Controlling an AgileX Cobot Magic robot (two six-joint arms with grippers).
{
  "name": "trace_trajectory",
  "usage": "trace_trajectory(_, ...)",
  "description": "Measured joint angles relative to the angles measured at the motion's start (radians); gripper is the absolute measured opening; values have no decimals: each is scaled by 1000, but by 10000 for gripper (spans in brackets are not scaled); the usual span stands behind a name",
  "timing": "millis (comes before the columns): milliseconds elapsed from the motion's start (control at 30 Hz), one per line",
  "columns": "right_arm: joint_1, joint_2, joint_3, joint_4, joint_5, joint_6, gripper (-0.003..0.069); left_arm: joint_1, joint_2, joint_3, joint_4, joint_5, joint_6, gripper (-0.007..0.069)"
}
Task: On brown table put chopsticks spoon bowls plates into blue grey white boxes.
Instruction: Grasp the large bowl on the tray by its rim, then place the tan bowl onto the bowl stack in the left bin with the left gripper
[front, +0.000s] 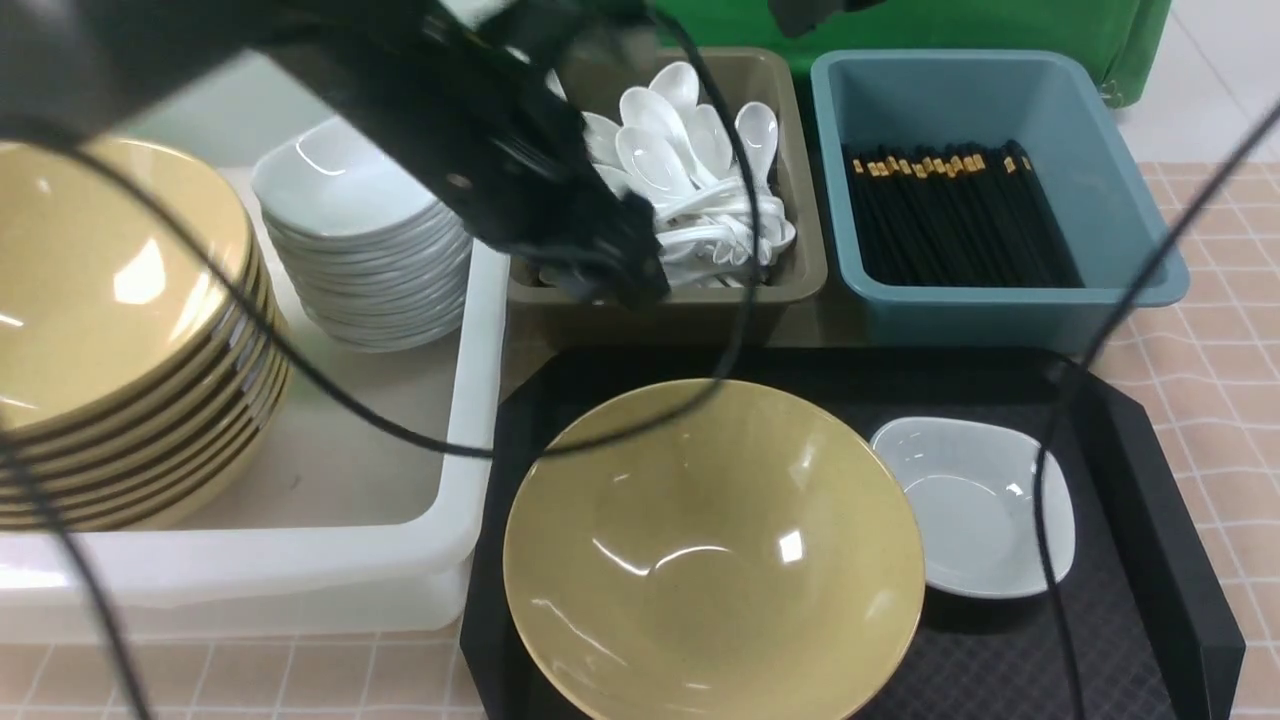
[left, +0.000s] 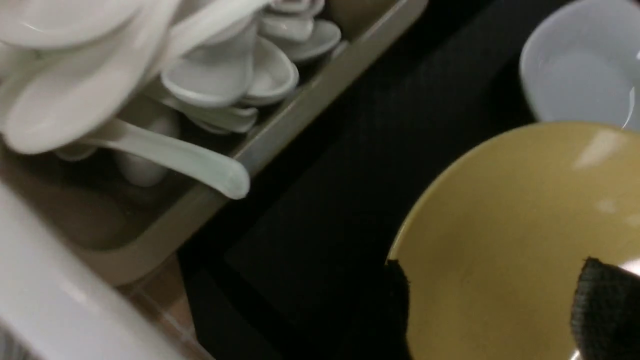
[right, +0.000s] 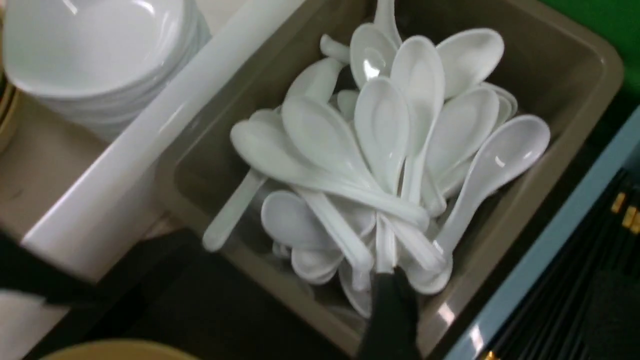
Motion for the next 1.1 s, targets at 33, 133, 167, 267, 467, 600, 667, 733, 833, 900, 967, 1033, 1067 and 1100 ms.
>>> trace_trajectory(33, 0, -43, 59, 1, 2, -16, 472, -16, 26, -11, 26, 6, 0, 503)
trace_trajectory(133, 0, -152, 213, 2, 4, -54, 424, -60, 97, -32, 108, 5, -9, 545)
trace_trajectory(167, 0, -206, 292, 2, 4, -69, 400, -78, 129, -34, 147, -7, -23, 553)
trace_trajectory(267, 0, -289, 428, 0, 6, -87, 358, -92, 178, -34, 198, -27, -50, 552)
trace_trajectory(467, 0, -385, 583, -1, 1, -110, 292, -92, 245, -34, 219, -8, -103, 547)
trace_trajectory(600, -1, -391, 604, -1, -29, -110, 260, -92, 270, -35, 175, 35, -107, 449)
trace_trajectory(667, -1, -391, 604, -1, -51, -111, 243, -92, 272, -35, 156, 51, -107, 315)
trace_trajectory(733, -1, -391, 604, -1, -73, -121, 231, -92, 271, -36, 150, 67, -103, 188)
trace_trajectory(833, -1, -391, 604, 7, -99, -151, 210, -79, 246, -39, 74, 118, -104, 69)
trace_trajectory(900, -1, -391, 604, 22, -111, -172, 188, -70, 221, -39, 37, 122, -104, 33)
trace_trajectory(967, 6, -390, 595, 35, -113, -193, 155, -48, 178, -37, 6, 113, -104, 10)
trace_trajectory(1033, 28, -390, 571, 37, -114, -210, 116, -2, 101, -34, -16, 93, -91, 6)
trace_trajectory(1067, 37, -390, 559, 39, -114, -212, 101, 24, 67, -33, -28, 89, -84, 6)
trace_trajectory(1100, 53, -390, 546, 42, -115, -220, 85, 55, 31, -32, -50, 89, -70, 6)
